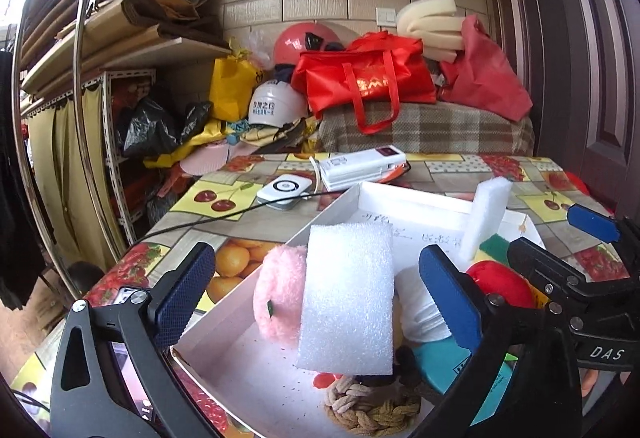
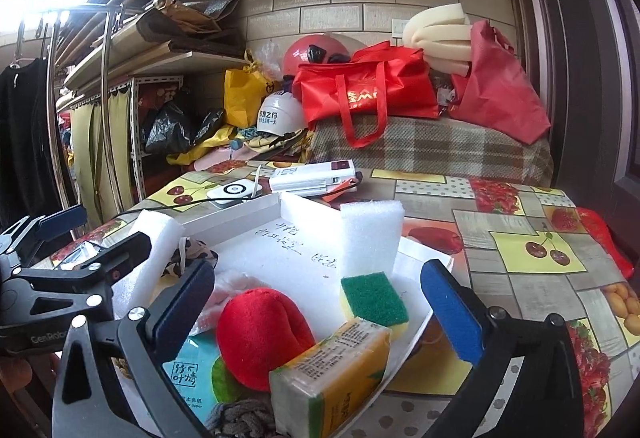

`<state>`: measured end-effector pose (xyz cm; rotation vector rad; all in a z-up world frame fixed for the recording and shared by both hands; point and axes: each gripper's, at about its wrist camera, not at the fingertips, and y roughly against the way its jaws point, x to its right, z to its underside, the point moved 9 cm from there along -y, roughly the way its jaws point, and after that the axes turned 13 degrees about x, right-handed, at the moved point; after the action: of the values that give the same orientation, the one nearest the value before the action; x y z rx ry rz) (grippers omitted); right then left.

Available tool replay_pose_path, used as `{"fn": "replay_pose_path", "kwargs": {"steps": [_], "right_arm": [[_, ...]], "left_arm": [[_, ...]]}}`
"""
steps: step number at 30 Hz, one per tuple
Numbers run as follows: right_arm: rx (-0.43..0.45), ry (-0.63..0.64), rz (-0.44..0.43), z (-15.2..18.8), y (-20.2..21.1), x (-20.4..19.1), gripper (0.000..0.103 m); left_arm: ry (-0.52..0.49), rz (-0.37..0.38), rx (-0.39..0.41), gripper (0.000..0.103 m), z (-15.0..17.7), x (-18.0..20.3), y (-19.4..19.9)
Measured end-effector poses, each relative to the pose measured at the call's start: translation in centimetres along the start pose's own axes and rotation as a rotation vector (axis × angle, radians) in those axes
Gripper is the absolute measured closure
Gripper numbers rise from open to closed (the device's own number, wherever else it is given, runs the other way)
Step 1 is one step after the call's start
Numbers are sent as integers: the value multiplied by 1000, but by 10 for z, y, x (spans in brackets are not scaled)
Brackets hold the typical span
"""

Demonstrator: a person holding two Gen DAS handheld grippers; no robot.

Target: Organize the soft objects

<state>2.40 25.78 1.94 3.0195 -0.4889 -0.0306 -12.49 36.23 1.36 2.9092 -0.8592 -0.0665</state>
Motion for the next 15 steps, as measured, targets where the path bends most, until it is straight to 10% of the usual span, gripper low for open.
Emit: {"fn": "replay_pose_path", "kwargs": {"steps": [15], "right_arm": [[82, -39, 19, -6, 49, 14, 0]], "left_arm": [[41, 35, 18, 0, 1, 14, 39]]}}
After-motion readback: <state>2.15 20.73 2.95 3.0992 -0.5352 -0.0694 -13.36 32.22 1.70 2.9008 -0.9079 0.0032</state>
